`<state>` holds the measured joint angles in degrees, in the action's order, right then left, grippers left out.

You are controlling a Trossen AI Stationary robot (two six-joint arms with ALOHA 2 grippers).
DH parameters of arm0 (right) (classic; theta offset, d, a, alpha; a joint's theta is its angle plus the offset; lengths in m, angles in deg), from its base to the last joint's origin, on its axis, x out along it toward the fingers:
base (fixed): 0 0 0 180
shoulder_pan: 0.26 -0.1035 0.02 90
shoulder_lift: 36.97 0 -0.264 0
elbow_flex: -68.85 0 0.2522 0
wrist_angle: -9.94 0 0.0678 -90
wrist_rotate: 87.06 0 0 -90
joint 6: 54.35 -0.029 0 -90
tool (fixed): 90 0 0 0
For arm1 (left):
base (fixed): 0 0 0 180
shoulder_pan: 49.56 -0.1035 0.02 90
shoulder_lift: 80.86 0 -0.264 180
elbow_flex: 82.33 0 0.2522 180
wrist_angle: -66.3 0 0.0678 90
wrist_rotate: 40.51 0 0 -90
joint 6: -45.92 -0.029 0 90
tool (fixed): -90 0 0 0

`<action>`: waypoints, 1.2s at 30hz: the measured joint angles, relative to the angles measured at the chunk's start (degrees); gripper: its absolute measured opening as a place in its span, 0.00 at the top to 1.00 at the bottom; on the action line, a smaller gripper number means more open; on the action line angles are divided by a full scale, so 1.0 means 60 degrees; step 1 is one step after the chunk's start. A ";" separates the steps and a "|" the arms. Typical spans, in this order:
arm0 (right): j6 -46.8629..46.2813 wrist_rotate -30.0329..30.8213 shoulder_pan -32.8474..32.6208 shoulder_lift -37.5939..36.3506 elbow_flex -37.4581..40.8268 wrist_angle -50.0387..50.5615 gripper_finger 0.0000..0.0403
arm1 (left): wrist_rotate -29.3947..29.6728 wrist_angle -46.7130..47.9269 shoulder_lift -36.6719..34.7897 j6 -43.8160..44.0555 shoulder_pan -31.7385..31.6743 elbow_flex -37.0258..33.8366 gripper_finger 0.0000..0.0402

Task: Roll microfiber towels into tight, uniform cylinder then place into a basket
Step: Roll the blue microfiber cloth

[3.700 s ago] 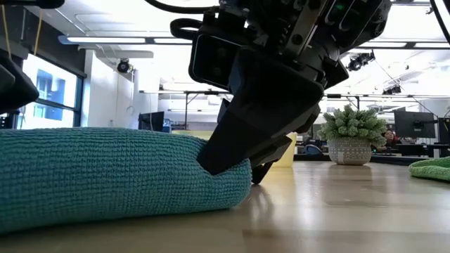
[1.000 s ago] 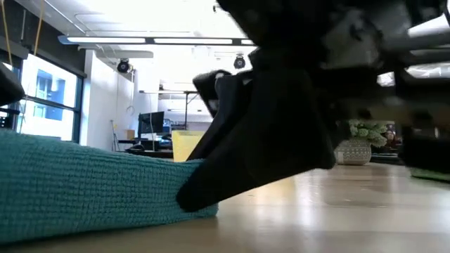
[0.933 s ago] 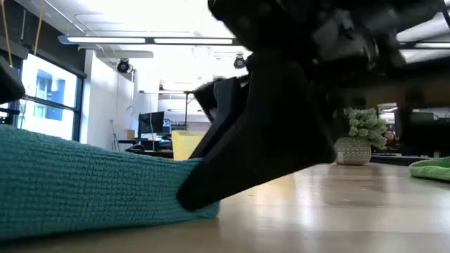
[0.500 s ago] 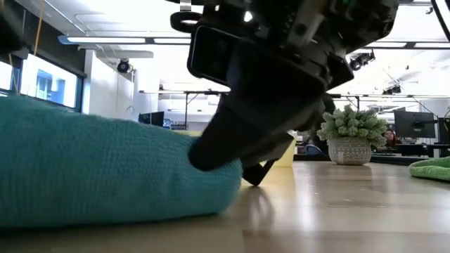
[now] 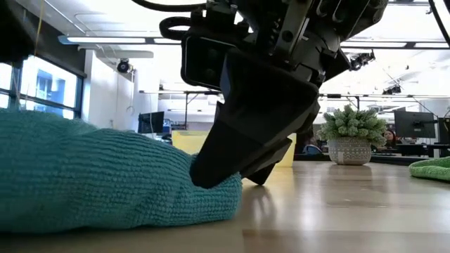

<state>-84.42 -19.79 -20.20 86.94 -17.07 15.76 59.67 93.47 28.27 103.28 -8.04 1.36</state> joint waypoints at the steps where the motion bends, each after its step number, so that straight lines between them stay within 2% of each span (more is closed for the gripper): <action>1: 0.0013 0.0008 0.0004 0.0000 -0.0001 0.0018 1.00 | -0.0438 -0.0002 -0.0078 0.0176 0.0061 0.0017 0.72; 3: 0.0020 0.0060 0.0000 0.0000 -0.0001 0.0028 1.00 | -0.0771 0.0112 -0.0204 0.0449 0.0207 0.0012 0.72; 5: 0.0025 0.0186 -0.0004 0.0000 -0.0001 0.0024 1.00 | -0.0650 0.0027 -0.0325 0.0402 0.0321 0.0013 0.72; 7: 0.0047 0.0293 -0.0011 -0.0007 -0.0001 0.0024 1.00 | 0.0245 0.0077 -0.0452 0.0019 0.0365 0.0128 0.72; 11: 0.0059 0.0397 -0.0011 -0.0007 -0.0001 0.0017 1.00 | 0.3144 0.0023 -0.0384 -0.0936 0.0308 0.0226 0.72; 13: 0.0060 0.0406 -0.0011 -0.0007 -0.0001 0.0010 1.00 | 0.3905 0.0076 -0.0181 -0.1074 0.0179 0.0227 0.72; 15: 0.0064 0.0439 -0.0011 -0.0008 -0.0001 0.0010 1.00 | 0.3931 0.0073 0.0054 -0.1089 0.0018 0.0215 0.72; 22: 0.0205 0.0543 -0.0072 -0.0015 -0.0001 -0.0010 1.00 | 0.2370 0.0176 0.0788 -0.0678 -0.0206 0.0215 0.72; 26: 0.0322 0.0541 -0.0069 -0.0015 -0.0001 -0.0008 1.00 | 0.2337 0.0530 0.0800 -0.0157 -0.0027 0.0218 0.73; 31: 0.0538 0.0534 -0.0064 -0.0015 -0.0001 -0.0045 1.00 | 0.2326 0.0559 0.0962 0.0381 0.0211 0.0226 0.78; 36: 0.1080 0.0561 -0.0059 -0.0004 -0.0001 -0.0265 0.92 | 0.2126 0.0507 0.1393 0.0968 0.0276 0.0236 0.84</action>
<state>-77.95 -16.43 -20.56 86.92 -17.07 14.17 72.43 96.51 36.63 109.09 -6.38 2.77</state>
